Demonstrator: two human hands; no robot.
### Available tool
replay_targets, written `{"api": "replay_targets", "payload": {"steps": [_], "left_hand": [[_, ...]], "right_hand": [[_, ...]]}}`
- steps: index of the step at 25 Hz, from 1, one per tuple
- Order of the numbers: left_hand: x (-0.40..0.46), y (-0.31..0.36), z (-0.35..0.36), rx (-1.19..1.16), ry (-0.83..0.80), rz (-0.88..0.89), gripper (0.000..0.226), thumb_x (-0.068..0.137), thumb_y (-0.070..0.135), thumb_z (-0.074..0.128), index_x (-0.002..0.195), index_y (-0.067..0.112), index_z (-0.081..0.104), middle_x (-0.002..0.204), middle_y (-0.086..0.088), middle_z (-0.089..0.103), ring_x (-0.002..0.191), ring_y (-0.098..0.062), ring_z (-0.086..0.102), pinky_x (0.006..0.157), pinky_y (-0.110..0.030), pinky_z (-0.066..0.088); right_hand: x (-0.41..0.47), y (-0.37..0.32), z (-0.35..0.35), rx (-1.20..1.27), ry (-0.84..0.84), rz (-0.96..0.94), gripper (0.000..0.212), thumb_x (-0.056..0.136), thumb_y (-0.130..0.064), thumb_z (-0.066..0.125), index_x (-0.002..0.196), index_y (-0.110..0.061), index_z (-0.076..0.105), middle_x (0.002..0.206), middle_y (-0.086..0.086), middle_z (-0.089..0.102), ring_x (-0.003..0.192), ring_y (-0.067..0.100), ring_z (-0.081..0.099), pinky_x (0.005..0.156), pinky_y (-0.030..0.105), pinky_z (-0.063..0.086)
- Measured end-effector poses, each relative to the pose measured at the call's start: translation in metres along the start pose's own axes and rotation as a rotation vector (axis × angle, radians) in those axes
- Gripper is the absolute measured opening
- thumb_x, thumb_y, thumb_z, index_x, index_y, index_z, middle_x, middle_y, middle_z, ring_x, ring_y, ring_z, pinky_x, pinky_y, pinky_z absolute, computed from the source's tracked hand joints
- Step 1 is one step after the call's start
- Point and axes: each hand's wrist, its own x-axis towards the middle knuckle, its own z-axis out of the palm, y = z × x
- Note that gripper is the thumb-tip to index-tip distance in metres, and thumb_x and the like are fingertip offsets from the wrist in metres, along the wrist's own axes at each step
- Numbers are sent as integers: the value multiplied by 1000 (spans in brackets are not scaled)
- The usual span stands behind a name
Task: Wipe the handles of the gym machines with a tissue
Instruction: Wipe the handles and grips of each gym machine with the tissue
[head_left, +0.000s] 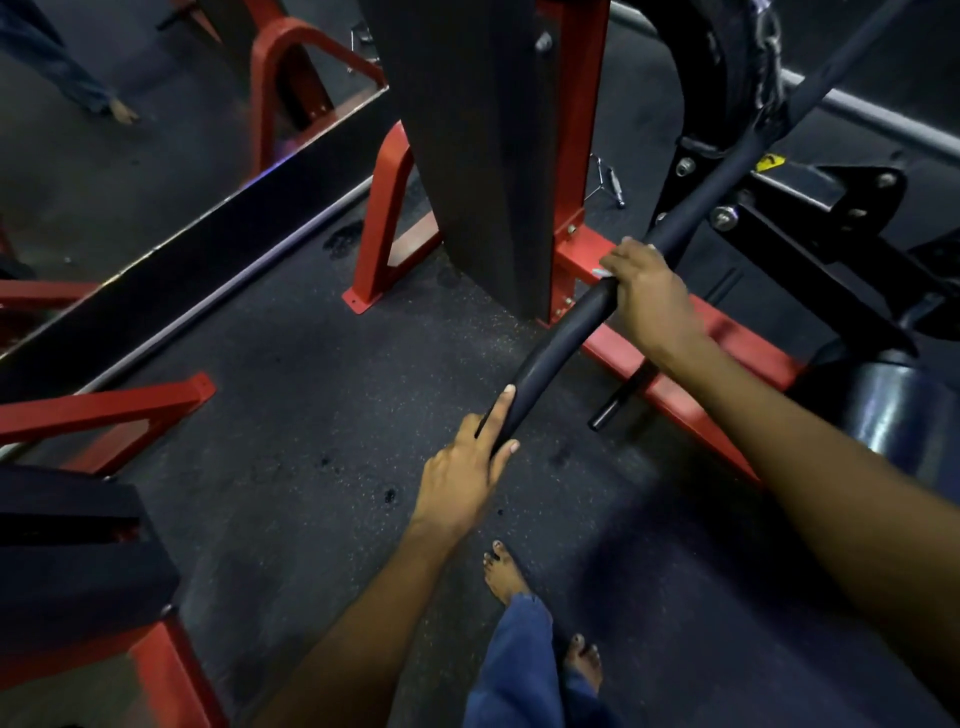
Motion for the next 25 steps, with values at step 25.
{"api": "replay_targets", "payload": {"steps": [25], "left_hand": [[3,-2,0,-4,-58,-35,67,101,44,35,140,43,-20,116,-6,47,81,-30,62,75,-47,53]], "right_hand": [[-46,-24,0,-77,-121,-723,34,87,-3,41,112,1,63,117,17,62,114,33,56,112,36,26]]}}
